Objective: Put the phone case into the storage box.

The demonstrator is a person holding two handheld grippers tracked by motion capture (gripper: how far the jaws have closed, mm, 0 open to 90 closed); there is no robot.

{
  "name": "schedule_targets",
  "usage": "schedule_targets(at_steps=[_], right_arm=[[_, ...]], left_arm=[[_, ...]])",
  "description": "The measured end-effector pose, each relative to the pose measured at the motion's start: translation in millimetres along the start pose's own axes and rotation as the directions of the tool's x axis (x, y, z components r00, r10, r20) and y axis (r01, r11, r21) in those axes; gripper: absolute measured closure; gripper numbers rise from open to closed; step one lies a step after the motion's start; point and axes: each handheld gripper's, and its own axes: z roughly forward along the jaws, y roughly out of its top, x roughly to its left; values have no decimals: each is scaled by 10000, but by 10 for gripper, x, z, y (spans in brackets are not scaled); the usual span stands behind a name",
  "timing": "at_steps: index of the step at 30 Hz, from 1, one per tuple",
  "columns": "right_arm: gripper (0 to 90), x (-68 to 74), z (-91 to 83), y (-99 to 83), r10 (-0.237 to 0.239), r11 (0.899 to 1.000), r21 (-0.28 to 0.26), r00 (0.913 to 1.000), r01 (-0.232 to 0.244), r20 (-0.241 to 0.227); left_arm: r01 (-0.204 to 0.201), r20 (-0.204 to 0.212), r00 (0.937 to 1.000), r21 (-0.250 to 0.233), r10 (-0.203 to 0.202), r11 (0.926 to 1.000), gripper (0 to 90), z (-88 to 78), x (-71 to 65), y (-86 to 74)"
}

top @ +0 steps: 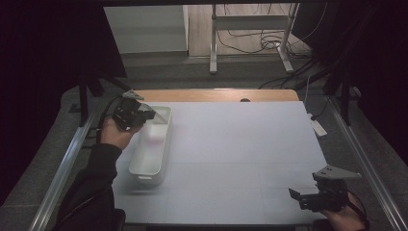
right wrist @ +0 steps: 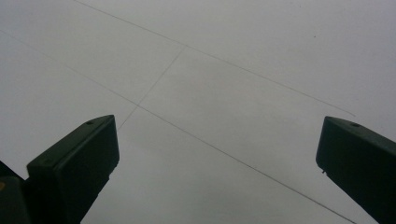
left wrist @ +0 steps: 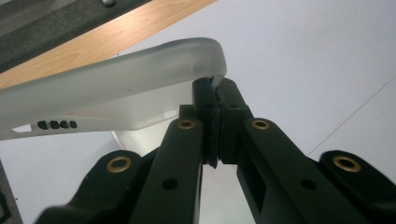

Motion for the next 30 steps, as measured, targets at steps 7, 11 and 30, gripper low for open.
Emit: schedule_targets(at_steps=[7,11,30], right_arm=[[0,4,4,1,-50,10000,39,10000,50,-38],[0,3,4,1,-62,10000,61,10000,63,-39],[0,10,15,3,-176,9997,158,9998,178,-118]], left_arm=[[79,-39,10000,233,-78,9997,879,101,29,-5],[101,-88,9999,356,-98,9993,879,158,37,0],[329,-289,9991,832,-306,9960,879,434,67,9]])
